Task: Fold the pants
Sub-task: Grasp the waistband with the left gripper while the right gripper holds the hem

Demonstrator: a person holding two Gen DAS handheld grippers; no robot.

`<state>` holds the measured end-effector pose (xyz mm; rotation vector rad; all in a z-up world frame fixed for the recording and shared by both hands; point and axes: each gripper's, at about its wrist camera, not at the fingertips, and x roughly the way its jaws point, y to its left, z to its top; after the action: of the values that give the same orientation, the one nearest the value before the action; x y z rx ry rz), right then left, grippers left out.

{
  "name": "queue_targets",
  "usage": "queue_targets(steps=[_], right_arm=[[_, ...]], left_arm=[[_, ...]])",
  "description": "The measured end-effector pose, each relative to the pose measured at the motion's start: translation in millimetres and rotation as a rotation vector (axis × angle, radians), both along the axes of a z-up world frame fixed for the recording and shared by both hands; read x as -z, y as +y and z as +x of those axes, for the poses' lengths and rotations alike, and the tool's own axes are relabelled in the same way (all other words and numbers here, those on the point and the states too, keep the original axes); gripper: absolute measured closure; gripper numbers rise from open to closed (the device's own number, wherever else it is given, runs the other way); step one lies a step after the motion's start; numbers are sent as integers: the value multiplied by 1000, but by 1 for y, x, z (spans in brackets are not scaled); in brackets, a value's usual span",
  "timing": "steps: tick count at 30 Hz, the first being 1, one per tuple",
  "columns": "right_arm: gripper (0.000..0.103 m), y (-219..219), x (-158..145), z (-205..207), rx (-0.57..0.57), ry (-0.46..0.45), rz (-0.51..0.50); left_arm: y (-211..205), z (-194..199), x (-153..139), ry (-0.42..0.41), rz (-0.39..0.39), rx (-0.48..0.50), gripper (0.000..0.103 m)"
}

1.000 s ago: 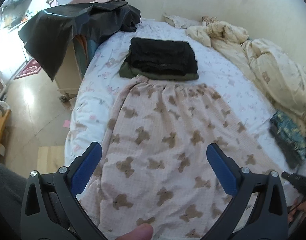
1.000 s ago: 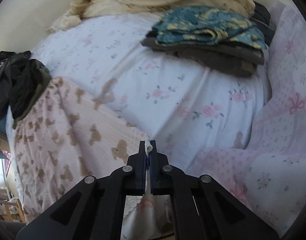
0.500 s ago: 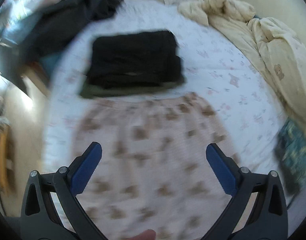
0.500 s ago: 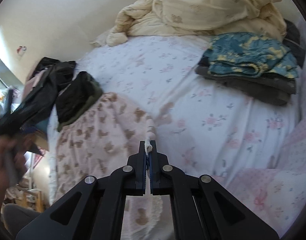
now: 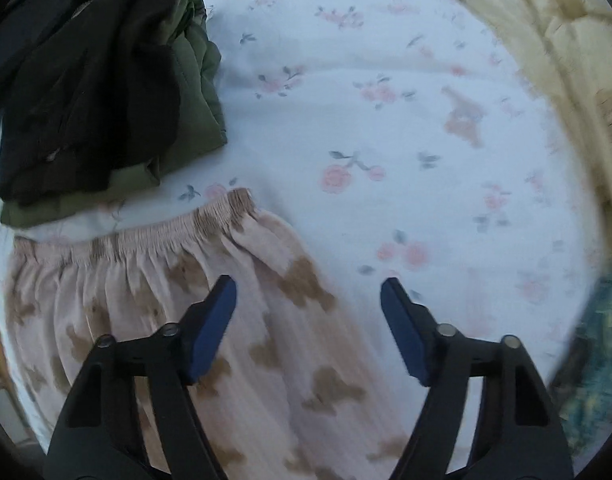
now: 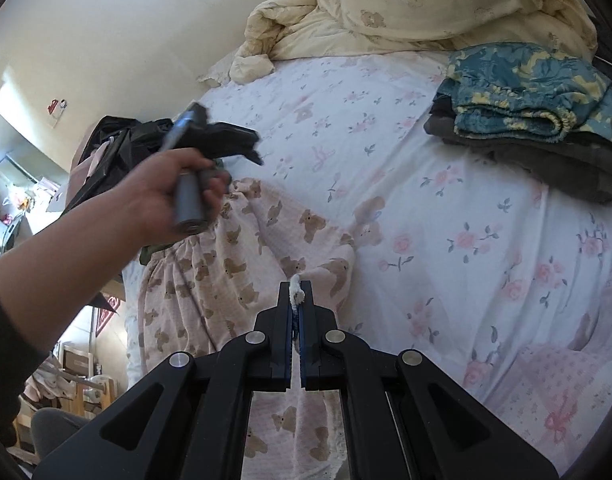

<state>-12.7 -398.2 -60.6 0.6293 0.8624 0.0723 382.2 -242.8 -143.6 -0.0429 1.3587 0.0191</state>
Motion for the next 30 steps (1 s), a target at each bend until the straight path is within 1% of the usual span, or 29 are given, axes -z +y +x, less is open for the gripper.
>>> queue_targets(steps=[2, 3, 4, 5, 6, 7, 9, 11, 12, 13, 15, 18, 19, 21, 22, 24, 26, 27, 30], right_arm=[[102, 4, -1, 2, -18, -6, -3], [102, 7, -2, 3, -29, -8, -8], [102, 9, -3, 3, -38, -11, -10], [102, 11, -3, 4, -48, -14, -6], [102, 14, -4, 5, -60, -16, -4], [102, 18, -4, 6, -73, -17, -4], [102, 25, -5, 9, -104, -23, -7], [102, 33, -6, 10, -143, -32, -14], [102, 38, -7, 9, -164, -38, -10], [102, 43, -8, 9, -182, -47, -11], [102, 53, -12, 8, -215, -68, -39], [102, 65, -22, 7, -251, -130, -10], [102, 70, -26, 6, -266, -146, -16], [102, 87, -37, 3, -332, -184, -18], [102, 96, -42, 0, -368, -201, -8], [102, 122, -55, -5, -473, -232, 26], [102, 149, -70, -12, -553, -263, 17], [102, 162, -75, -14, -598, -269, 31], [102, 206, -89, -22, -719, -278, 53]], left_arm=[[1, 6, 11, 14, -12, -10, 46], [1, 8, 16, 21, -8, -7, 50], [1, 10, 20, 26, 13, 4, 53], [1, 12, 24, 31, 25, 15, 67], [2, 13, 25, 31, 14, 28, 94], [3, 13, 25, 33, 14, 39, 103], [4, 11, 19, 10, 12, 72, 103], [8, 7, 5, -40, 2, 120, 103], [12, 5, -1, -46, -17, 129, 103], [18, 2, -9, -46, -36, 135, 103], [32, 0, -25, -59, -48, 141, 103], [63, 1, -55, -86, -55, 158, 103], [75, -1, -67, -99, -56, 163, 103], [100, -6, -91, -122, -63, 160, 103], [112, -7, -96, -129, -67, 161, 103], [136, -9, -108, -147, -62, 168, 103], [156, -12, -113, -159, -44, 181, 103], [172, -15, -114, -162, -43, 178, 103], [209, -23, -111, -161, -67, 151, 103]])
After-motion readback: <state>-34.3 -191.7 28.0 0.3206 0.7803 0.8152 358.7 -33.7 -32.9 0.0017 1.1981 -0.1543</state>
